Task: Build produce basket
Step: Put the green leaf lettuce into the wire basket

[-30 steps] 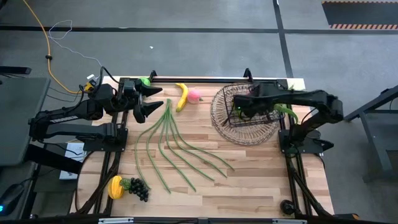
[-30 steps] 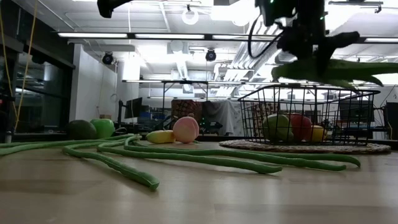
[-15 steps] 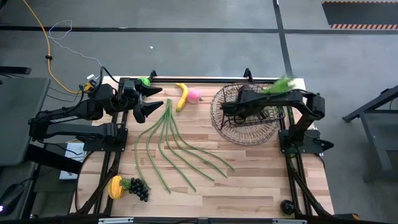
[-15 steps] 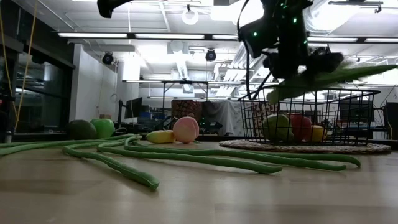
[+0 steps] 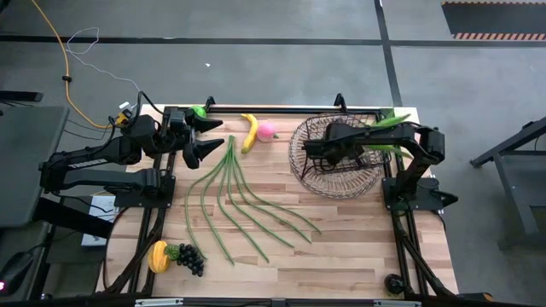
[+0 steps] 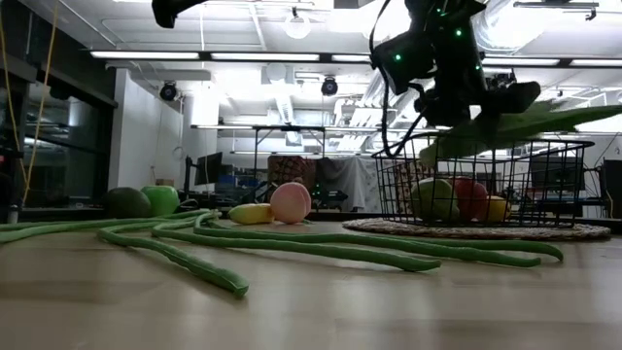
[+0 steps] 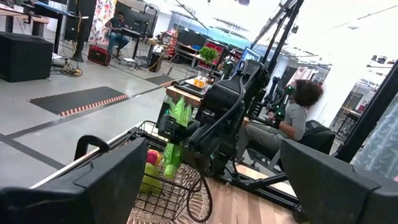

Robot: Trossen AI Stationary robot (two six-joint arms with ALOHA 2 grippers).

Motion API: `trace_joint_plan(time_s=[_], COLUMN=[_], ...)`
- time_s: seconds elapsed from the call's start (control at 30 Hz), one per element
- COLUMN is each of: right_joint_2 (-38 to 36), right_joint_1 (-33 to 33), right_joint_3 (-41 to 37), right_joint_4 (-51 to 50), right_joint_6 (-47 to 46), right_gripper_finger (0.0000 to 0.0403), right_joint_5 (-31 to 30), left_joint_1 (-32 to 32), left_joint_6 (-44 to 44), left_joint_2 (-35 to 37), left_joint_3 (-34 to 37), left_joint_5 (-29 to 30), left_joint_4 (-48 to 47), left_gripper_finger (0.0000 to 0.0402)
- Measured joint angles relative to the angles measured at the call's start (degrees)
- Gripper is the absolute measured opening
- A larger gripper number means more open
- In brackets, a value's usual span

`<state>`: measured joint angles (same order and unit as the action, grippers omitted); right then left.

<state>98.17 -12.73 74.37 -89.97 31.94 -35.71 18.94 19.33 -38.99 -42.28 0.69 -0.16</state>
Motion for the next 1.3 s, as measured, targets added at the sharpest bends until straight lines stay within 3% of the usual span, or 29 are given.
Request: trace_joint_plan(time_s=[0.17, 0.5, 0.9, 1.3], right_joint_2=[0.01, 0.02, 0.02, 0.02], right_joint_1=[0.02, 0.00, -0.02, 0.09], right_joint_3=[0.02, 0.04, 0.04, 0.04], right_joint_4=[2.29, 4.18, 5.09, 4.77], right_joint_6=[-0.04, 1.50, -0.02, -0.19], right_gripper_finger=[0.0145, 0.0145, 0.0147, 0.0251], right_joint_5=[7.11, 13.63, 13.71, 13.22], left_joint_1=[0.00, 0.00, 0.00, 0.00], left_joint_6=[0.00, 0.00, 0.00, 0.02], left_joint_2=[-0.01, 0.00, 0.01, 0.00], left_joint_3=[0.00, 0.00, 0.00, 0.00], left_joint_5=[-0.02, -0.02, -0.02, -0.04], left_joint_4=[0.00, 0.00, 0.00, 0.00], left_gripper_finger=[0.0355, 0.0355, 0.0355, 0.0355])
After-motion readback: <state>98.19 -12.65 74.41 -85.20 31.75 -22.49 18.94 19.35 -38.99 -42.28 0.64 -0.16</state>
